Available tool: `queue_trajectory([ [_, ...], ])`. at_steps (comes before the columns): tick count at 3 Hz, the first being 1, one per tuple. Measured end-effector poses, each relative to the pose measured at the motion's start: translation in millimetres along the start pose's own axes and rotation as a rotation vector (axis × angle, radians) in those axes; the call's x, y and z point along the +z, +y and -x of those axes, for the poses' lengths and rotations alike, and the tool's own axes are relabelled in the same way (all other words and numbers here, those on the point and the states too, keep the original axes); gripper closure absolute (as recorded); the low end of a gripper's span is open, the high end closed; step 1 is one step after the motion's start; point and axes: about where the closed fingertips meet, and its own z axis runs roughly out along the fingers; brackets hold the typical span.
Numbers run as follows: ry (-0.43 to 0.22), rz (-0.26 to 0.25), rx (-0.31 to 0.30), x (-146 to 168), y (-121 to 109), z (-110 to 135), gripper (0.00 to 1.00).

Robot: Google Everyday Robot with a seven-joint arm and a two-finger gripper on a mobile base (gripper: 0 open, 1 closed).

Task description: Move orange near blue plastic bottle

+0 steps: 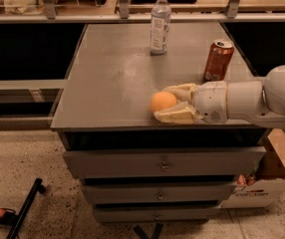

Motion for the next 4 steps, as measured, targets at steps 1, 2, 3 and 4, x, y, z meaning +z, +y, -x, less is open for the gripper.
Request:
queue_trajectory([
  [1, 0.016, -0.056, 0.027, -5.2, -6.1, 0.6, 0.86],
  [2, 0.016, -0.055, 0.025, -3.4, -5.9, 1.9, 1.0],
  [3, 0.016, -0.055, 0.025, -3.3, -5.8, 1.9, 1.0],
  [4, 0.012, -0.079, -0.008, 5.9, -16.8, 5.6, 1.0],
])
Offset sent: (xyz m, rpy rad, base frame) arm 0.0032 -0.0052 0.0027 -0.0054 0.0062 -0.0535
